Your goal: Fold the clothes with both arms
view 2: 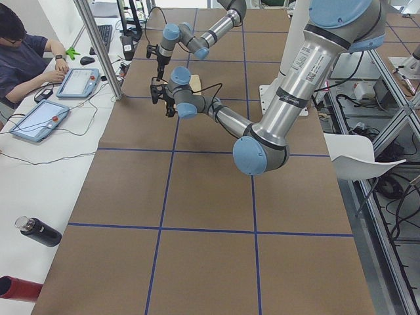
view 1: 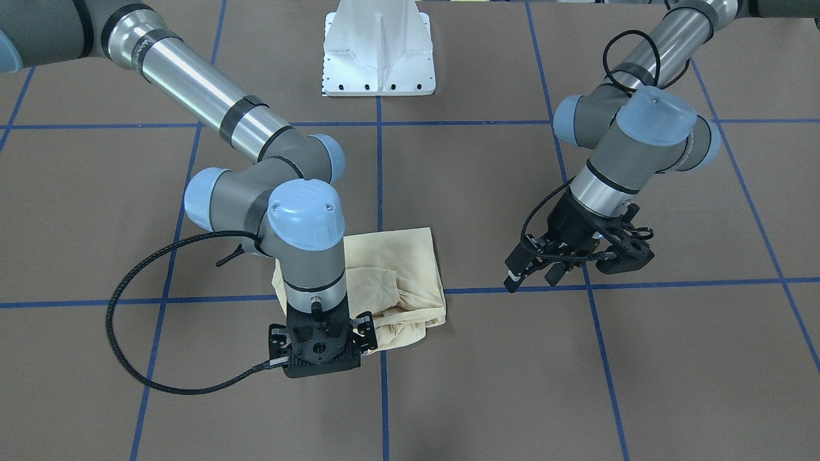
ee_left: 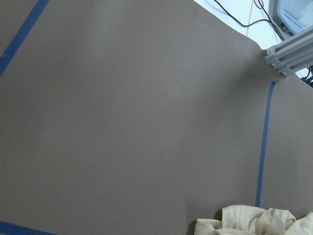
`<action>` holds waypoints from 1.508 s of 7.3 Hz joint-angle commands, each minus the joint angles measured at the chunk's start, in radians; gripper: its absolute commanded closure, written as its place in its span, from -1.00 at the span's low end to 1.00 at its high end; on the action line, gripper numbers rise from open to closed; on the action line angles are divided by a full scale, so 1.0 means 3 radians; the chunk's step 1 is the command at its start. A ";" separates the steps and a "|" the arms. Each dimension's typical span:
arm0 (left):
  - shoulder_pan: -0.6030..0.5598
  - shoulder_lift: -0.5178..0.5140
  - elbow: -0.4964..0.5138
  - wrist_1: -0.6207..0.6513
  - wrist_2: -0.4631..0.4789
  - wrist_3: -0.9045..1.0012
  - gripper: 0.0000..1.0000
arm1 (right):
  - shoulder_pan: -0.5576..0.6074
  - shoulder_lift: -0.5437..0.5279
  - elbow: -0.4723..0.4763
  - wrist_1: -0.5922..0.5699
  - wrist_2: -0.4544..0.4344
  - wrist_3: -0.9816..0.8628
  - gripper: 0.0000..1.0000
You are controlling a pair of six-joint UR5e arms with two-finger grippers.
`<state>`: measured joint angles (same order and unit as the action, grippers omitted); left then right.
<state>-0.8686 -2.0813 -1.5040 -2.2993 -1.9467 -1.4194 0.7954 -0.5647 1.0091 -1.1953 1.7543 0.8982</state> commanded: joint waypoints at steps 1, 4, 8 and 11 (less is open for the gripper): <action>-0.0151 0.0466 -0.0440 0.0000 -0.0010 0.0603 -0.98 | 0.0399 -0.0462 0.0789 -0.0537 0.0638 -0.0322 -1.00; -0.0518 0.0969 -0.0647 0.0005 -0.0126 0.0967 -0.98 | 0.0982 -0.1249 0.1798 -0.1459 0.1160 -0.0987 -1.00; -0.1352 0.1608 -0.0621 -0.0041 -0.0286 0.2891 -0.98 | 0.1745 -0.2278 0.2254 -0.1461 0.1285 -0.1827 -1.00; -0.1563 0.1742 -0.0556 -0.0097 -0.0342 0.3126 -0.98 | 0.2011 -0.2765 0.2266 -0.1003 0.1341 -0.1843 -1.00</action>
<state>-1.3234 -1.5788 -1.6833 -2.3165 -2.0451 -0.4977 1.3699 -1.3396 1.6925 -1.5704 2.1406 0.3456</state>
